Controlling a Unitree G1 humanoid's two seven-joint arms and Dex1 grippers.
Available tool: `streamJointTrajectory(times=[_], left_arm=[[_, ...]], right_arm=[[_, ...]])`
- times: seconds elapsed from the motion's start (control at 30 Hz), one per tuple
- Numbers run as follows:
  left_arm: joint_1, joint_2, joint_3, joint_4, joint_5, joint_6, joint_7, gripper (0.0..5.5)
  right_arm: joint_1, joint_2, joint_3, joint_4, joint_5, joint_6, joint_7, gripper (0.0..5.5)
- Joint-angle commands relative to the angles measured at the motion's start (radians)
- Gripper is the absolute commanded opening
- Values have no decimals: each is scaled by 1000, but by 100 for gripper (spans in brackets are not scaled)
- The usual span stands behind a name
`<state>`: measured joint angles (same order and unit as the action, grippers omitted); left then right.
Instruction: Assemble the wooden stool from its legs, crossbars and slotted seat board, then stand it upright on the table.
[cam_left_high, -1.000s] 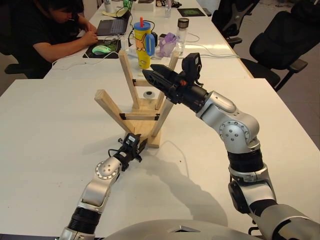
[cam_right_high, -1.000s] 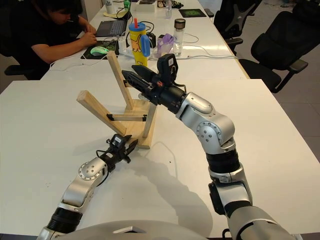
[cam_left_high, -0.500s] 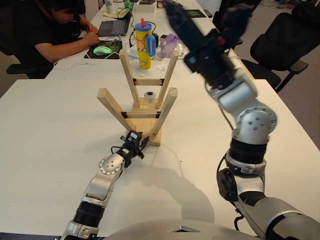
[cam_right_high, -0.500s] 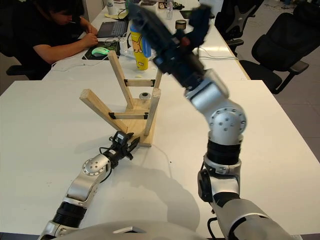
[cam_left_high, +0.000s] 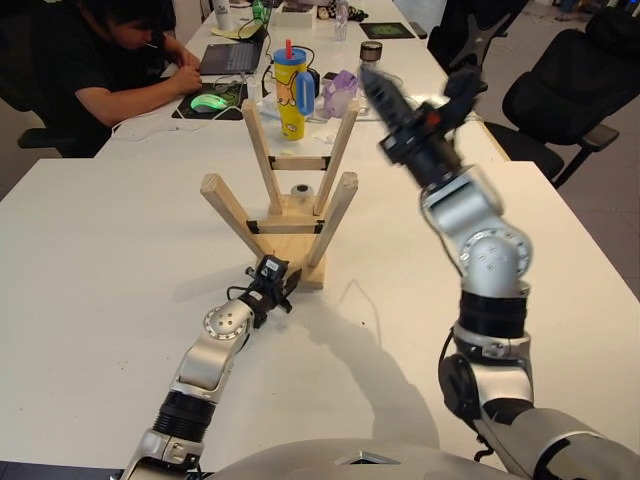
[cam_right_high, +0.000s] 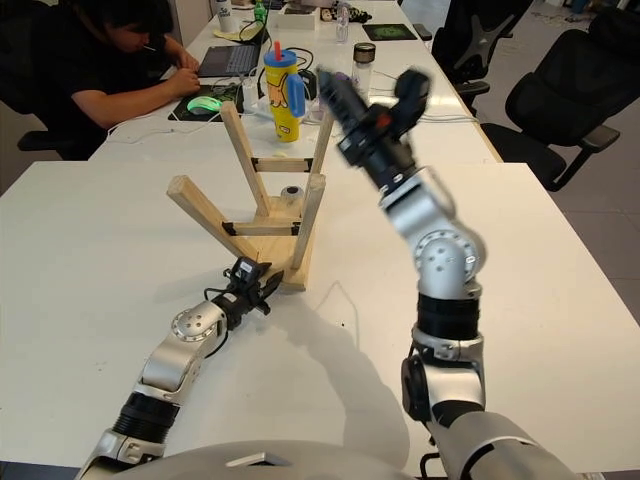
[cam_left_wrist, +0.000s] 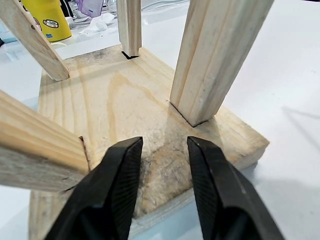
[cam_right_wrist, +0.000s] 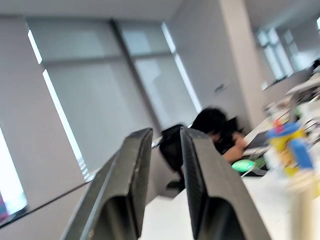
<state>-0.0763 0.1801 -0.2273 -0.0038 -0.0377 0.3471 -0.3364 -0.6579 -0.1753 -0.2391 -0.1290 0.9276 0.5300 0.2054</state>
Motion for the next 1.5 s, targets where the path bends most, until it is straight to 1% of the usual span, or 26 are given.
streamJointTrajectory(times=[0.03, 0.1, 0.17, 0.2, 0.23, 0.33, 0.4, 0.43, 0.5, 0.53, 0.57, 0.6, 0.63, 0.7, 0.8, 0.93, 1.0, 1.07, 1.1, 1.13, 1.17, 1.2, 1.27, 1.33, 1.4, 1.5], left_arm=[[30, -38, -19, 80, -8, 156, 8, 164], [15, -51, -10, 53, -19, 135, 11, 164], [18, -49, 2, 9, -26, 103, 12, 164], [25, -49, 16, -18, -35, 83, 12, 148], [40, -35, 19, -61, -40, 52, -4, 145], [114, 22, 24, -203, -49, -89, -64, 99], [223, 101, 32, -287, -1, -245, -94, 78], [297, 120, 71, -322, -3, -312, -92, 63], [382, 128, 136, -356, -27, -383, -76, 32], [411, 98, 207, -381, -74, -385, -37, 19], [413, 63, 279, -401, -126, -365, 19, 1], [404, 34, 335, -421, -164, -341, 72, 1], [381, 17, 367, -440, -188, -316, 110, 1], [308, 2, 370, -474, -208, -262, 152, 1], [202, -19, 369, -525, -208, -167, 232, 1], [94, -16, 398, -506, -172, -94, 305, 1], [57, -11, 406, -488, -156, -72, 329, 1], [9, -3, 351, -453, -138, -19, 310, 1], [-14, -6, 306, -430, -127, 3, 294, 1], [-31, -10, 262, -413, -114, 22, 280, 1], [-44, -21, 236, -403, -103, 32, 281, 1], [-58, -24, 211, -387, -94, 56, 278, 1], [-65, -23, 213, -355, -80, 92, 281, 1], [-39, -9, 245, -340, -66, 104, 293, 1], [-12, 9, 273, -334, -58, 108, 299, 1], [39, 21, 369, -290, -77, 115, 312, 1]], right_arm=[[120, -67, 99, 61, -217, -6, -17, 105], [187, -40, 117, 77, -271, -18, -40, 105], [227, -9, 120, 78, -282, -23, -43, 105], [246, 2, 123, 75, -295, -30, -45, 86], [266, 14, 128, 69, -306, -38, -48, 82], [310, 33, 130, 46, -345, -47, -74, 33], [341, 51, 121, 10, -377, -25, -142, 11], [361, 53, 131, -21, -410, -47, -158, 1], [394, 48, 150, -74, -457, -65, -171, 0], [417, 56, 166, -115, -463, -78, -159, 0], [438, 72, 178, -158, -466, -91, -158, 0], [453, 83, 193, -193, -477, -105, -157, 0], [462, 87, 212, -227, -493, -120, -157, 0], [461, 98, 227, -265, -513, -131, -167, 0], [446, 121, 212, -286, -521, -135, -194, 0], [424, 146, 176, -295, -535, -111, -256, 0], [406, 151, 191, -292, -536, -81, -263, 0], [366, 156, 301, -280, -532, -39, -195, 0], [346, 155, 409, -265, -522, 13, -125, 0], [337, 158, 488, -257, -524, 45, -87, 0], [338, 161, 533, -245, -522, 97, -78, 0], [347, 156, 543, -234, -544, 116, -95, 0], [374, 120, 484, -210, -584, 149, -137, 0], [386, 64, 428, -179, -610, 170, -131, 0], [386, 30, 397, -155, -622, 177, -115, 0], [360, 14, 367, -116, -624, 155, -88, 0]])
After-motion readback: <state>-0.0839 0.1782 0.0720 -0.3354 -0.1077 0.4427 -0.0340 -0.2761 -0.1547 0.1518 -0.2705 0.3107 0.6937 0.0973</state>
